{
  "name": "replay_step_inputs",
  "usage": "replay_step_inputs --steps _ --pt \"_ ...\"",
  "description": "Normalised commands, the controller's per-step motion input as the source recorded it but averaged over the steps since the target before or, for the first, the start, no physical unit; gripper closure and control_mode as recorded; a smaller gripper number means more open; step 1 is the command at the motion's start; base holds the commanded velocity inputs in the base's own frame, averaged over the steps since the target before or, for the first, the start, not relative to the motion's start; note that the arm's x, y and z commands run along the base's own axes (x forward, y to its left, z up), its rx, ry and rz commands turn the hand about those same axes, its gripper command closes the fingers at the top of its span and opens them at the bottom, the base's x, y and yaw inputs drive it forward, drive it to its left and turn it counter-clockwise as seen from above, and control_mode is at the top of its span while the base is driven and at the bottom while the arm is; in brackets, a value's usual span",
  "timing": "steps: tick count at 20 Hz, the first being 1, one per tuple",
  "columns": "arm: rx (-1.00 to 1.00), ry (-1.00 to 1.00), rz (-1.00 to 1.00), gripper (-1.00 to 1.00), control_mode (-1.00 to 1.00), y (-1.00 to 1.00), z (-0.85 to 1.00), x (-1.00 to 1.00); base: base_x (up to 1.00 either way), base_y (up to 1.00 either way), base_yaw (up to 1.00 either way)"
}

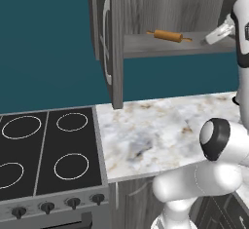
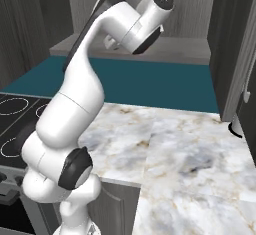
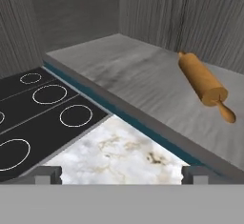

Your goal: Open the cabinet, retrieve the rolling pin, and place it next to the meat on the cutting board to prepare for tenderizing.

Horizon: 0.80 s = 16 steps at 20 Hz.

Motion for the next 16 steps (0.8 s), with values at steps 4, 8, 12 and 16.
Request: replay_step_inputs --steps 4,8,12,16 --pt "0.05 0.0 0.11 -1.0 -1.0 0.0 0.0 0.34 0.0 0.0 0.0" --pt "0.04 0.0 0.09 -1.0 -1.0 0.0 0.0 0.35 0.0 0.0 0.0" --pt "0.03 0.0 0.07 -1.0 -1.0 0.0 0.0 0.36 0.0 0.0 0.0" --pt "0.0 0.01 0.05 -1.0 -1.0 0.0 0.0 0.35 0.0 0.0 0.0"
